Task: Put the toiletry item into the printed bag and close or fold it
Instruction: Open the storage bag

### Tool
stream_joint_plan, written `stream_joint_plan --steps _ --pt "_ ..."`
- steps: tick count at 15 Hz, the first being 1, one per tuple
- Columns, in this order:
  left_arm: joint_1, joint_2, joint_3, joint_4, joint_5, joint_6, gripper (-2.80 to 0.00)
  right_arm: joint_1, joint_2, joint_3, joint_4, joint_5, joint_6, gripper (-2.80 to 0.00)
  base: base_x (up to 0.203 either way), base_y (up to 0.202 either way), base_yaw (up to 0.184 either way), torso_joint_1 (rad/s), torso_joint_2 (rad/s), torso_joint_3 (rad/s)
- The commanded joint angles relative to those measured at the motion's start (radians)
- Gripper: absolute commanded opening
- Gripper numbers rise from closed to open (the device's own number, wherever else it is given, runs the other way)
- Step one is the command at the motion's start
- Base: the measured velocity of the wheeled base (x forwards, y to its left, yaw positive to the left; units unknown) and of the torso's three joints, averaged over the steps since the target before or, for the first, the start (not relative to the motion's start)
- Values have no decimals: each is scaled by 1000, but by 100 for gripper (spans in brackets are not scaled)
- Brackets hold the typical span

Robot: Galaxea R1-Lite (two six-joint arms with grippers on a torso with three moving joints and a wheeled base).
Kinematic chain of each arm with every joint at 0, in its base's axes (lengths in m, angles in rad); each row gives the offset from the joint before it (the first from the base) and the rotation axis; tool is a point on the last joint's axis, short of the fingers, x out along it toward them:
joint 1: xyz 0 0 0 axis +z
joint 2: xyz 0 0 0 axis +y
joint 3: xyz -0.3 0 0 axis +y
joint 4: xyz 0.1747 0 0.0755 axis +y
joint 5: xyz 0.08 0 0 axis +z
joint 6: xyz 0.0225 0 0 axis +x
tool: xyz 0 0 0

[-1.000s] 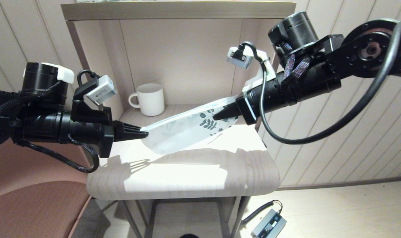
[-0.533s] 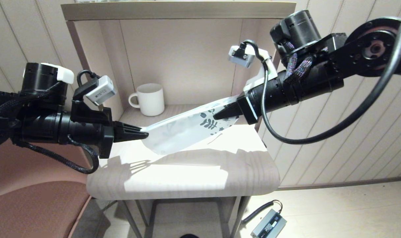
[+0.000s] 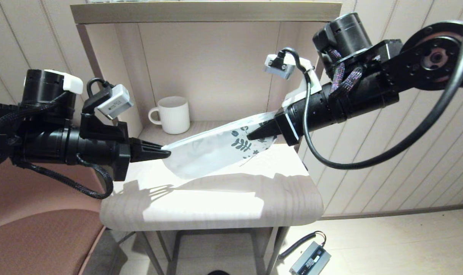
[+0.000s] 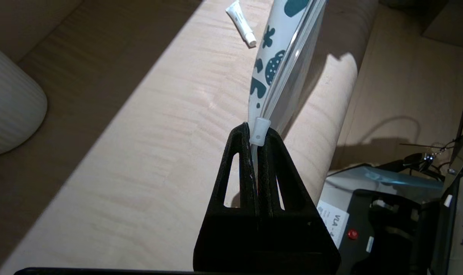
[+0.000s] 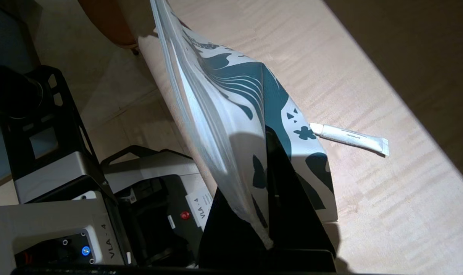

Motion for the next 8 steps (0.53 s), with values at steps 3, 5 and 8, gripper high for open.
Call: stream_joint_plan --steps 3,5,8 --pt "0 31 -52 1 0 3 -280 6 16 11 2 4 0 -280 0 0 0 0 0 0" --pt "-1 35 -61 1 1 3 -280 8 18 3 2 4 2 -280 0 0 0 0 0 0" --pt "-1 50 -82 0 2 -14 -280 6 15 2 3 4 1 -280 0 0 0 0 0 0"
